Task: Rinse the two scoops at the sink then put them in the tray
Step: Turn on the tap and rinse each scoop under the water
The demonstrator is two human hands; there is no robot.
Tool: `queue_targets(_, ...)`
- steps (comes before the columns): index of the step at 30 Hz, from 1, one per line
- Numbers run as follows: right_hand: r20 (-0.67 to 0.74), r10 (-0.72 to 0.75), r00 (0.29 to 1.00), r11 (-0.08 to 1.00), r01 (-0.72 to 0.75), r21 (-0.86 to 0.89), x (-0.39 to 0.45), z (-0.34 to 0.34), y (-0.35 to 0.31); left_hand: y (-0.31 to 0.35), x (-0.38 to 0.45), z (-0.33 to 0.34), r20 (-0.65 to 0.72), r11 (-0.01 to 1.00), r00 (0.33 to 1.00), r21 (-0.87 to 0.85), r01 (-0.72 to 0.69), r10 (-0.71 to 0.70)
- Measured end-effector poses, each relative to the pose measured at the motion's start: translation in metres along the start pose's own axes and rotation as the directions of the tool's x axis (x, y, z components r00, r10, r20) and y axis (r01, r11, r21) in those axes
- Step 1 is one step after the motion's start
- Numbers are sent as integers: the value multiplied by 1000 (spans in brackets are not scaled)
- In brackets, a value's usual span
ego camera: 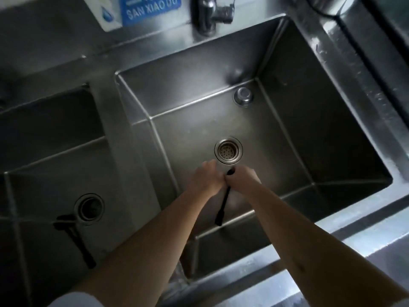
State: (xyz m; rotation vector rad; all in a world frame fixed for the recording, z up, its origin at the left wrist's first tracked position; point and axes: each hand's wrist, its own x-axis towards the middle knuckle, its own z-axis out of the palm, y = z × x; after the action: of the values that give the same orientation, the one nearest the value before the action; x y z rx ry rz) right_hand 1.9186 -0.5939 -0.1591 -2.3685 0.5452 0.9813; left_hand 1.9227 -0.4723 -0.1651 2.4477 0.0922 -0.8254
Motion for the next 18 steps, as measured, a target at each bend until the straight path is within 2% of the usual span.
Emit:
queue_targets(2,-47,-91,995,996,92,18,-27,-6,-23,-3,-27,-39,-120,996,989,-11,-90,89)
queue_targets(5,-54,-271,961,960,266,-85,-69,-8,-58,-18,-72,-93,-274,974,943,-70,-215,189)
queue_targets(9,-88,-463,882,879,443,-177,-120,15,-105,-59,-132,-146,-424,939,849,13,-343,316)
queue_targets(11,-99,-511,854,850,486,-203,-141,34,-132,-90,-153,-163,-458,953,847,1,-303,269)
queue_targets(14,-84,-580,810,797,543,-262,-162,72,-173,-151,-173,-177,-440,993,894,-46,-113,81)
queue_targets(16,-13,-600,800,769,572,-286,-171,100,-200,-194,-182,-183,-377,992,925,-128,5,-54)
queue_targets(18,77,-613,786,736,605,-304,-175,126,-224,-232,-189,-188,-340,975,926,-194,105,-167)
